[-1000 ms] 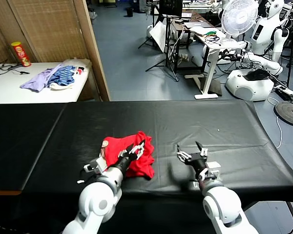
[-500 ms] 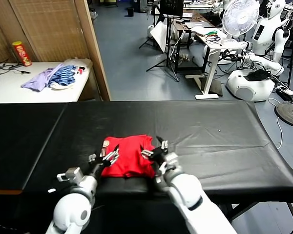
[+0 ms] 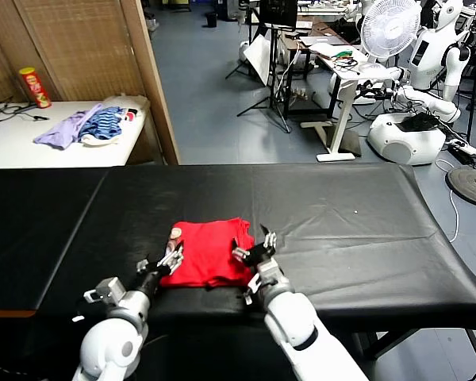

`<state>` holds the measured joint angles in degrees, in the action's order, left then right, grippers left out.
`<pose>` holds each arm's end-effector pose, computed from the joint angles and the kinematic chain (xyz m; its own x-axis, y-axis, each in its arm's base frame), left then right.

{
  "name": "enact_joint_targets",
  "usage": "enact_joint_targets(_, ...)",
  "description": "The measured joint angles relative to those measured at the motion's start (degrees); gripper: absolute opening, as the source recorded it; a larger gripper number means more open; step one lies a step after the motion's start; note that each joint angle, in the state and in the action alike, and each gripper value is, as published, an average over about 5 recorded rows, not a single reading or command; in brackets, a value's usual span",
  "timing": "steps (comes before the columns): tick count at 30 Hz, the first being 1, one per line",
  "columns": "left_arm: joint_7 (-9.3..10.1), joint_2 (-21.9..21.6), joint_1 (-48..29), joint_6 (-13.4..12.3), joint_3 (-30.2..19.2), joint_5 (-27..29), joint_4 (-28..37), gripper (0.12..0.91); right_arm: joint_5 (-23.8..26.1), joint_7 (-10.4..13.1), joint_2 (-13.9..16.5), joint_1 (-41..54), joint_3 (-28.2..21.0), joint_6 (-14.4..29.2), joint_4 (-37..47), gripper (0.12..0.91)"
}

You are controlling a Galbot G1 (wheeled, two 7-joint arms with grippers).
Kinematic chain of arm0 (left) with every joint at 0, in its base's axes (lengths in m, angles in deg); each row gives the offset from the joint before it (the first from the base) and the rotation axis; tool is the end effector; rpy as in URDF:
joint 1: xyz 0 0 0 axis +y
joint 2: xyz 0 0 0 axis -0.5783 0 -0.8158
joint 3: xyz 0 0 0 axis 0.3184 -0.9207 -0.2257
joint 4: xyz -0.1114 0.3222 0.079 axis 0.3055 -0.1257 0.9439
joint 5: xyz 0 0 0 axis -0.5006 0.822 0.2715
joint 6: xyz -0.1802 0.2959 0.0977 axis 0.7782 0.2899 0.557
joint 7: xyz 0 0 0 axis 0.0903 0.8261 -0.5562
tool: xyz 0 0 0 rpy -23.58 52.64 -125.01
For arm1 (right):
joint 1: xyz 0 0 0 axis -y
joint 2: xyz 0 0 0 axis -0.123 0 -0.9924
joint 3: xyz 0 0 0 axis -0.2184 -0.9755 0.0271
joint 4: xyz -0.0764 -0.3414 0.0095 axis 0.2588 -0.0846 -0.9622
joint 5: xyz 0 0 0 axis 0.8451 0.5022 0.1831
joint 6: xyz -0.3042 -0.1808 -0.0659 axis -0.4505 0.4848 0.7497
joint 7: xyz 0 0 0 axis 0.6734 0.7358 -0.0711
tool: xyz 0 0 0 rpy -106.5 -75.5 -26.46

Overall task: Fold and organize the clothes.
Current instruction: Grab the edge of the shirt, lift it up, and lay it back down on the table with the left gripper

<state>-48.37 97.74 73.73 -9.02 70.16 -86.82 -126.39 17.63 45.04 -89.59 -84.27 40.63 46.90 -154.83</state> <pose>0.2460 0.0474 -0.2932 -0.9417 0.1199 0.3144 -0.0322 0.8980 -0.4389 0.3012 0.0952 -0.2814 -0.9283 -0.3178 0.1931 -0.3313 0.9426 -0.0416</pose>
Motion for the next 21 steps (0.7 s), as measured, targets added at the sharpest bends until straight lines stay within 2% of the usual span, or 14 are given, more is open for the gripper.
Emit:
enact_joint_targets(5, -0.14, 0.5, -0.9, 0.6, 1.9, -7.2, 1.9, 0.798, -6.5, -0.7, 1.2, -2.5, 3.1, 0.0, -5.3, 0.798)
enact_joint_targets(9, -0.8, 0.8, -1.4, 1.4, 2.9, -13.7, 3.5, 0.798, -7.8, -0.7, 1.6, -4.6, 5.0, 0.0, -8.2, 0.798)
enact_joint_targets(14, -1.59, 0.8, -1.6, 1.6, 2.9, -15.8, 5.1, 0.793, -8.1, -0.5, 1.5, -6.1, 6.3, 0.0, -10.0, 0.798)
enact_joint_targets(17, -1.68, 0.8, -1.9, 1.4, 3.0, -16.0, 6.0, 0.723, -8.1, -0.5, 1.3, -6.6, 6.8, 0.0, -10.5, 0.798)
enact_joint_targets(21, -1.93, 0.5, -1.9, 1.4, 3.0, -15.7, 6.6, 0.507, -7.7, -0.3, 1.2, -7.3, 7.3, -0.2, -10.9, 0.798)
